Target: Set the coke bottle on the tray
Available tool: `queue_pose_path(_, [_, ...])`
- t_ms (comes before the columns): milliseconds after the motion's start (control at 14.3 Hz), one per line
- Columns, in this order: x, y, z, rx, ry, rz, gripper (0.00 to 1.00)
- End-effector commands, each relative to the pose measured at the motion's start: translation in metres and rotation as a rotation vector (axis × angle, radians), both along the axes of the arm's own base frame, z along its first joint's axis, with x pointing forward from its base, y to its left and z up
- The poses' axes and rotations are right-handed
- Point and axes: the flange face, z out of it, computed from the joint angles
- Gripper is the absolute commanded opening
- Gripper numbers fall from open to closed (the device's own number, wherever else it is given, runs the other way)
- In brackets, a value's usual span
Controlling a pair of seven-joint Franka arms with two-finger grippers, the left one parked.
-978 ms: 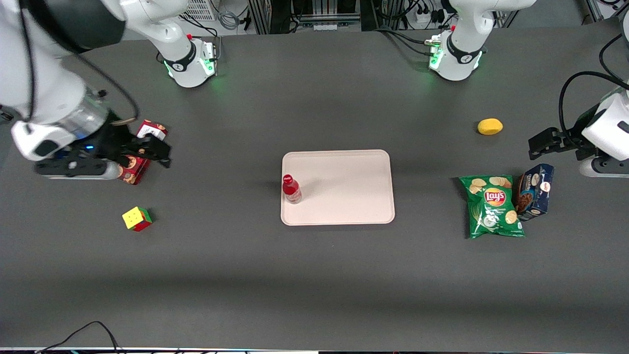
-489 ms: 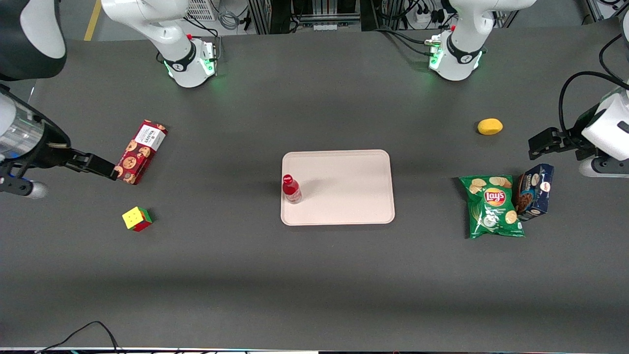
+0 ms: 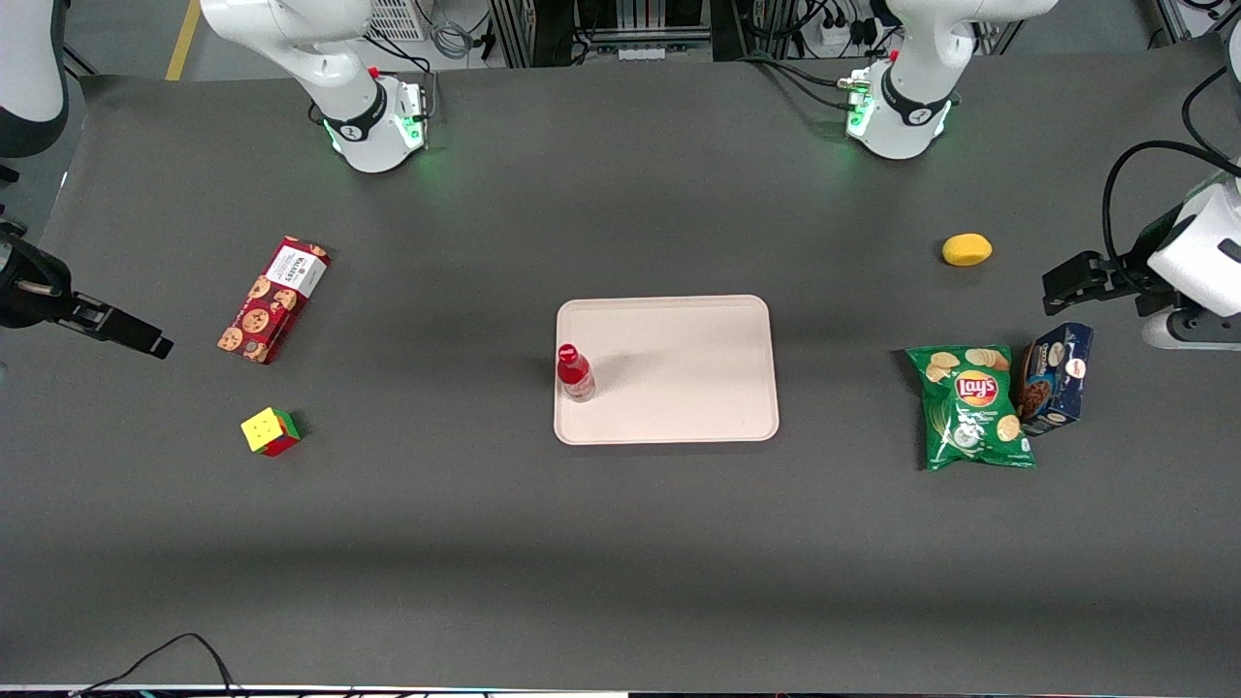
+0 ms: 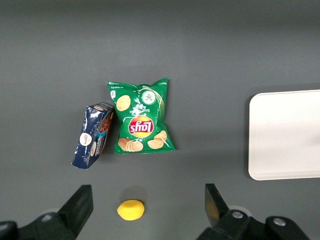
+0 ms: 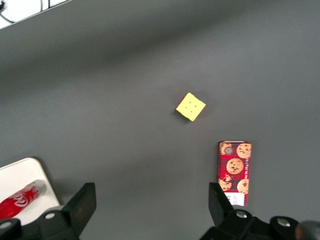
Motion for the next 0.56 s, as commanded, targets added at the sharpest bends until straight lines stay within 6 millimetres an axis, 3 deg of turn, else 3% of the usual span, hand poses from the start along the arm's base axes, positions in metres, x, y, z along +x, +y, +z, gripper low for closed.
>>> queue_pose_path(0, [-0.0072,-0.0164,0.0051,-0.024,-0.011,-0.014,1.00])
queue_pose_path(489, [-0.0076,-0.0237,0.0081,-0.024,-0.012,-0.028,1.00])
